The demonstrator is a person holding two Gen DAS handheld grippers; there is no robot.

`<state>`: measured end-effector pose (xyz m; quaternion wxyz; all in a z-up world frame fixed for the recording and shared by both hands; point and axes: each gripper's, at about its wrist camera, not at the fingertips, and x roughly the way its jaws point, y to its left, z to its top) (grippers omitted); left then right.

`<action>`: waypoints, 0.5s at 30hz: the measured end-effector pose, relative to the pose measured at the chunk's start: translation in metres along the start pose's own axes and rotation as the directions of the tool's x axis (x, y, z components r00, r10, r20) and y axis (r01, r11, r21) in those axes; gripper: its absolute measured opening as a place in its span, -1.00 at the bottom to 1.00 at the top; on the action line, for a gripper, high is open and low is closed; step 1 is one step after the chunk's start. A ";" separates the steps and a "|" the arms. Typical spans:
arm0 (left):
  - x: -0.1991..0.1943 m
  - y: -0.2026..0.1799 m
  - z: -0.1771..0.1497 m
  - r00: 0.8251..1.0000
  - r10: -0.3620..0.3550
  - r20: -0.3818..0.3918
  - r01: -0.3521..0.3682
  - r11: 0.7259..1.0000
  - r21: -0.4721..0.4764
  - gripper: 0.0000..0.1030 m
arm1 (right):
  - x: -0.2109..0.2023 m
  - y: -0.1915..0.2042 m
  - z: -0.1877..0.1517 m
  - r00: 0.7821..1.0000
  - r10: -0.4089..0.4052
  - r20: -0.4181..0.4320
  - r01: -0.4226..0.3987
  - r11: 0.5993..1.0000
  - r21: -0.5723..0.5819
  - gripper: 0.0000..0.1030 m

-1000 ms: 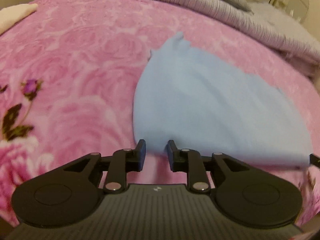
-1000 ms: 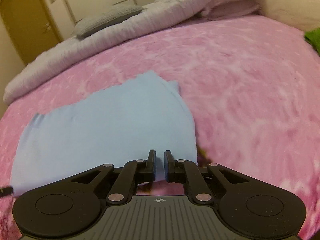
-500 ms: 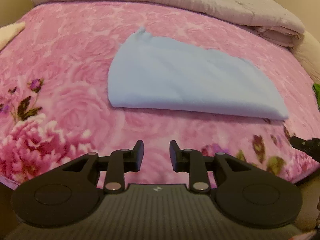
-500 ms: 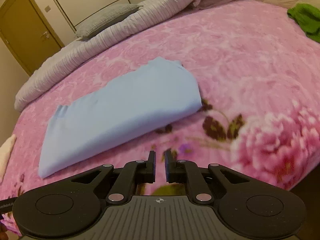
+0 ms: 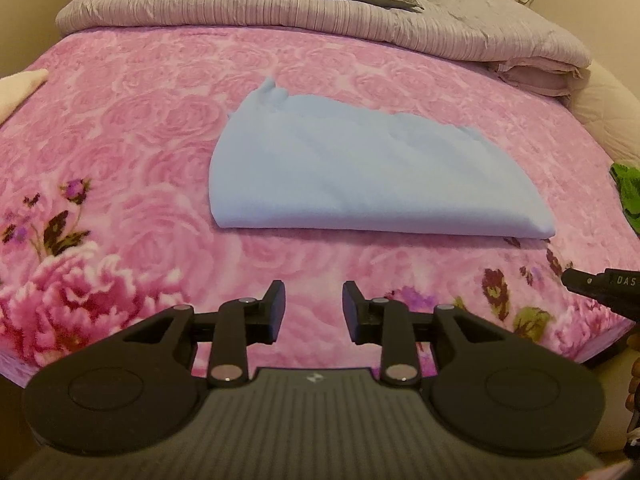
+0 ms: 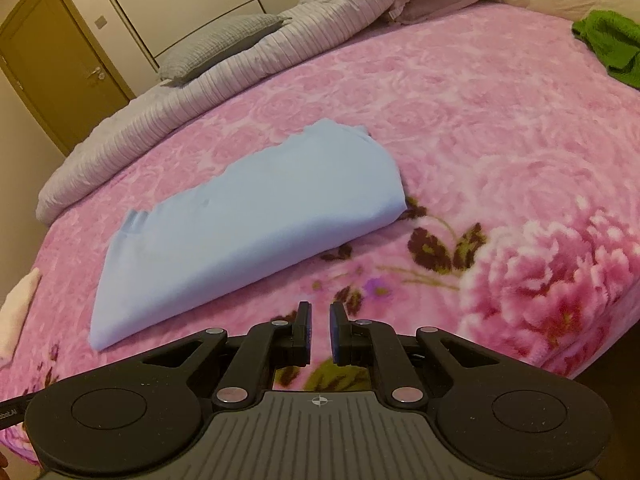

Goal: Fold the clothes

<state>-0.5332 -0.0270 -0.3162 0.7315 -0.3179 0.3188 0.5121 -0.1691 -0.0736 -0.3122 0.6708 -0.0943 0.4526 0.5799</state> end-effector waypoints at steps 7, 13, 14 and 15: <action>0.018 0.016 -0.001 0.999 -0.045 -0.011 0.044 0.999 -0.029 -0.48 | 0.012 -0.017 0.003 0.995 0.090 -0.036 -0.084 0.985 0.150 -0.82; 0.033 0.028 0.015 0.998 -0.069 0.014 0.069 0.997 -0.047 -0.48 | 0.023 -0.057 0.010 0.975 0.220 0.035 -0.216 0.889 0.403 -0.83; 0.037 0.030 0.020 0.997 -0.074 0.018 0.075 0.996 -0.053 -0.48 | 0.025 -0.062 0.012 0.971 0.235 0.046 -0.231 0.871 0.434 -0.83; 0.040 0.032 0.024 0.997 -0.080 0.022 0.081 0.995 -0.062 -0.48 | 0.028 -0.068 0.015 0.967 0.248 0.060 -0.247 0.850 0.465 -0.83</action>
